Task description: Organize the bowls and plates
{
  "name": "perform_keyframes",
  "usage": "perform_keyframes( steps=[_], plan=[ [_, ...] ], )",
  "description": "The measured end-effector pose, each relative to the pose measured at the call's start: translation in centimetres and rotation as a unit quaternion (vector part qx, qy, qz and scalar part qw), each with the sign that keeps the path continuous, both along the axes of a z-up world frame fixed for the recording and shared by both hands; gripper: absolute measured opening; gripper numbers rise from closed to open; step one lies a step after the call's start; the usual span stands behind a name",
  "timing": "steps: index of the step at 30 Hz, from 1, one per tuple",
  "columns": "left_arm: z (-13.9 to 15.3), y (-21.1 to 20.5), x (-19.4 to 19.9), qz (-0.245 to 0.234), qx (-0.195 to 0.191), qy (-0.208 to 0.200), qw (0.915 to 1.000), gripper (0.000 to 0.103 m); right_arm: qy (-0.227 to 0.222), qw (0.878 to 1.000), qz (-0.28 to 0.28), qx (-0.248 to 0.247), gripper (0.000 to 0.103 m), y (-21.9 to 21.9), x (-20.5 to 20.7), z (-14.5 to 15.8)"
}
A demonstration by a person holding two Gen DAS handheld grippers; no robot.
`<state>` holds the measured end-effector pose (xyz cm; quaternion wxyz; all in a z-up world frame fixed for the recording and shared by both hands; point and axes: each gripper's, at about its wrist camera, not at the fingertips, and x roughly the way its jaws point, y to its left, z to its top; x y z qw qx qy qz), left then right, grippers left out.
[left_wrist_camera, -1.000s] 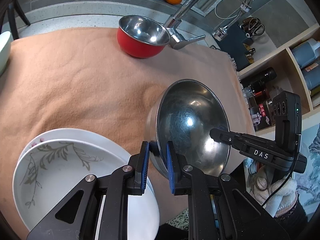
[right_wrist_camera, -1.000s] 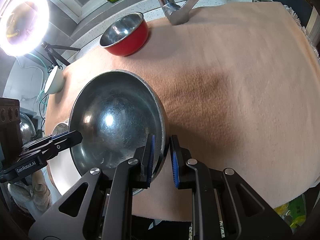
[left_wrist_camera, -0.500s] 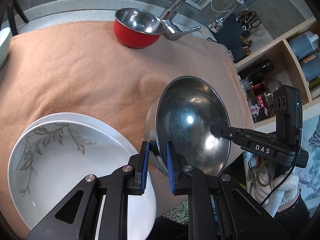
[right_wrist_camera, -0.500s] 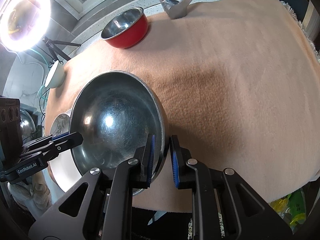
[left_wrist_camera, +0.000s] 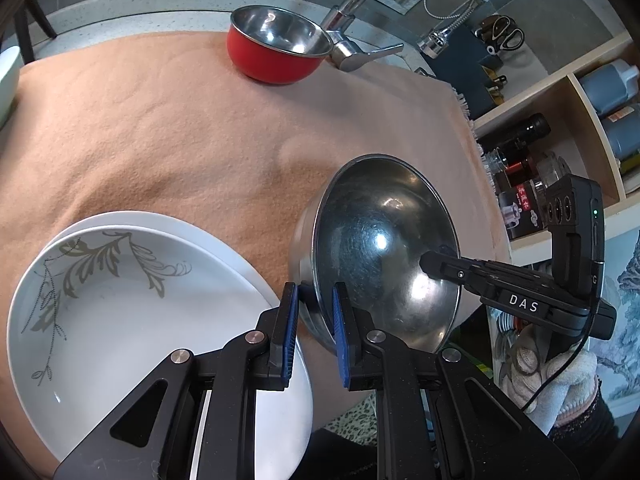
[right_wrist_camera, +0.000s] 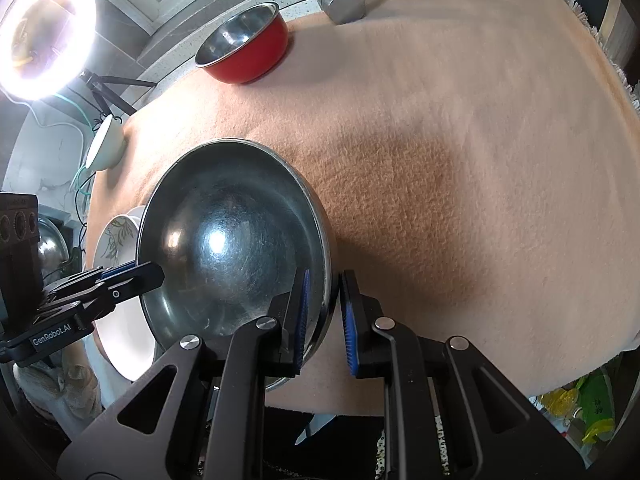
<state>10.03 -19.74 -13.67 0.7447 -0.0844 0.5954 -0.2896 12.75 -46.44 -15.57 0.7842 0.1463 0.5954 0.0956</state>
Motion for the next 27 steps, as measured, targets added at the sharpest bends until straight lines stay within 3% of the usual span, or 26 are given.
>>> perform_keyframes(
  steps=[10,12,13,21,27],
  plan=[
    [0.0,0.1,-0.1,0.003,0.000,0.000,1.0000,0.015,-0.004,1.000,-0.001,0.005,0.020,0.0,0.0,0.2],
    [0.2,0.0,-0.1,0.003,0.001,-0.005,1.0000,0.015,-0.012,1.000,-0.004,0.002,0.038,-0.1,0.1,0.5],
    [0.3,0.0,-0.1,0.003,0.002,-0.007,1.0000,0.015,-0.016,1.000,-0.004,0.001,0.042,-0.2,0.1,0.7],
    [1.0,0.8,0.0,0.013,-0.002,-0.017,0.9998,0.015,-0.045,0.999,-0.017,-0.009,0.057,-1.1,0.1,2.5],
    [1.8,1.9,0.5,0.026,-0.003,-0.028,0.9993,0.015,-0.076,0.996,-0.025,-0.027,0.062,-1.7,0.1,3.8]
  ],
)
